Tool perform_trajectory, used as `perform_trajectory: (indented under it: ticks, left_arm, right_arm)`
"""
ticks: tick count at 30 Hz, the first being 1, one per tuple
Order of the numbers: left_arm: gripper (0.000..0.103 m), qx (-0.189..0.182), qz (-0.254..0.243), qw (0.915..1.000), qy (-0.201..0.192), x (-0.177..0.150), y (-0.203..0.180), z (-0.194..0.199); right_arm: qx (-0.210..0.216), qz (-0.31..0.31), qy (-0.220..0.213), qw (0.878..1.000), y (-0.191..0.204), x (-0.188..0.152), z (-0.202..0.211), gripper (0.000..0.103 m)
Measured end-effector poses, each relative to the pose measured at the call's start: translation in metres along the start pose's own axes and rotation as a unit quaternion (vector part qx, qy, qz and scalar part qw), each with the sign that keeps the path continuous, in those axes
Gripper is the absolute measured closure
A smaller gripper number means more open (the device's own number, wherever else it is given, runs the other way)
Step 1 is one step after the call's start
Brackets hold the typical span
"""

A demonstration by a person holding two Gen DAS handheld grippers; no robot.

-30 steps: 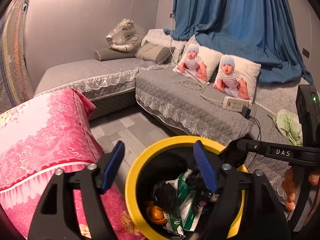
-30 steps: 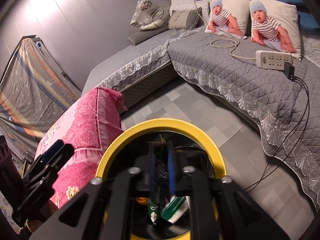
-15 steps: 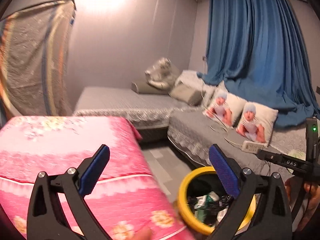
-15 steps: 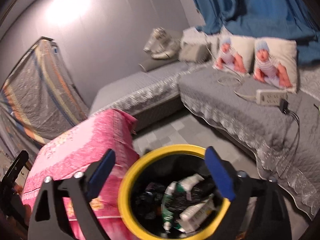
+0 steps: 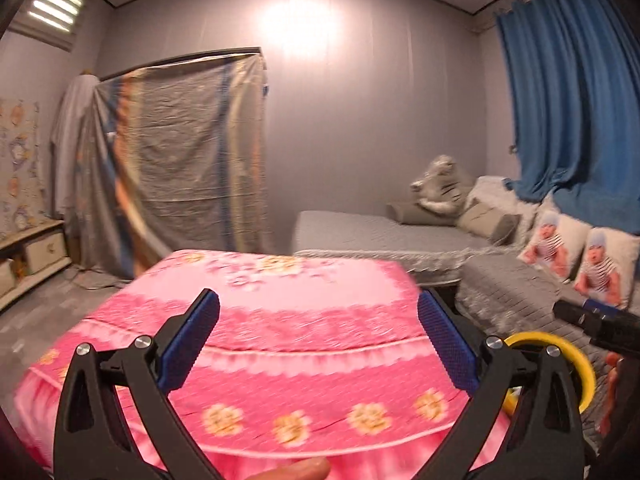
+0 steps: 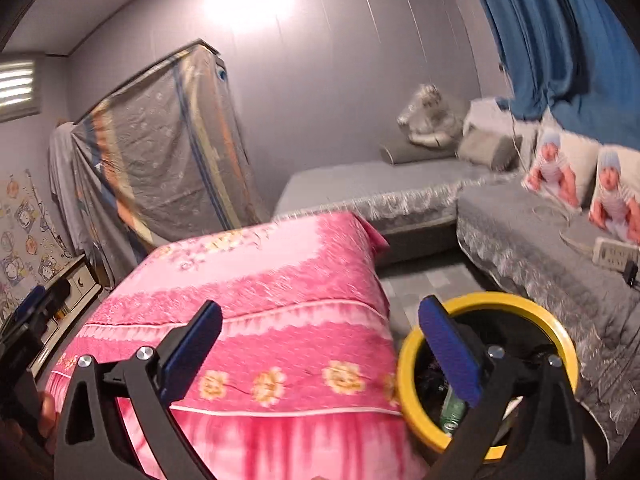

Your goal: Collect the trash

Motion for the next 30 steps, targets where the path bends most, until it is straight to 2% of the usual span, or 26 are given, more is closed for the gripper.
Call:
perform_trajectory:
  ticks: [2,4,6,9,13,30]
  left_arm:
    - [0.008,0.016,0.009,0.9995,0.025,-0.007,0.013,0.005]
    - [0.008,0.016,0.022,0.9986,0.045,-0.013,0.025,0.008]
    - [0.008,0.026,0.03,0.998,0.049,-0.019,0.036,0.014]
    - [0.008,0.05,0.034,0.9974,0.039,-0.022,0.046,0.024]
    - [0.008,0.059,0.034,0.9974,0.023,-0.023,0.049,0.036]
    - [0.008,0.056,0.043,0.9972,0.022,-0.024,0.044,0.038]
  right_arm:
    - [-0.003,0.01,-0.016,1.0,0.016,-0.001,0.006,0.008]
    - [-0.003,0.022,-0.028,0.999,0.032,-0.003,0.012,0.008]
    - [-0.008,0.039,-0.043,0.998,0.046,-0.006,0.018,0.008]
    - [-0.024,0.054,-0.064,0.996,0.054,-0.01,0.025,0.008]
    - [-0.024,0.053,-0.061,0.996,0.055,-0.018,0.027,0.008]
    - [-0.021,0.056,-0.06,0.996,0.06,-0.025,0.027,0.008]
Point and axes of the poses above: each gripper's, at about its wrist camera, not at the fingertips, and z roughly against the way its jaws point, y to its left, x to its top, the point moved 7 cm from there along -z, roughly the way its jaws point, and after that the axes turned 2 degrees about y, right-handed, at the moved point
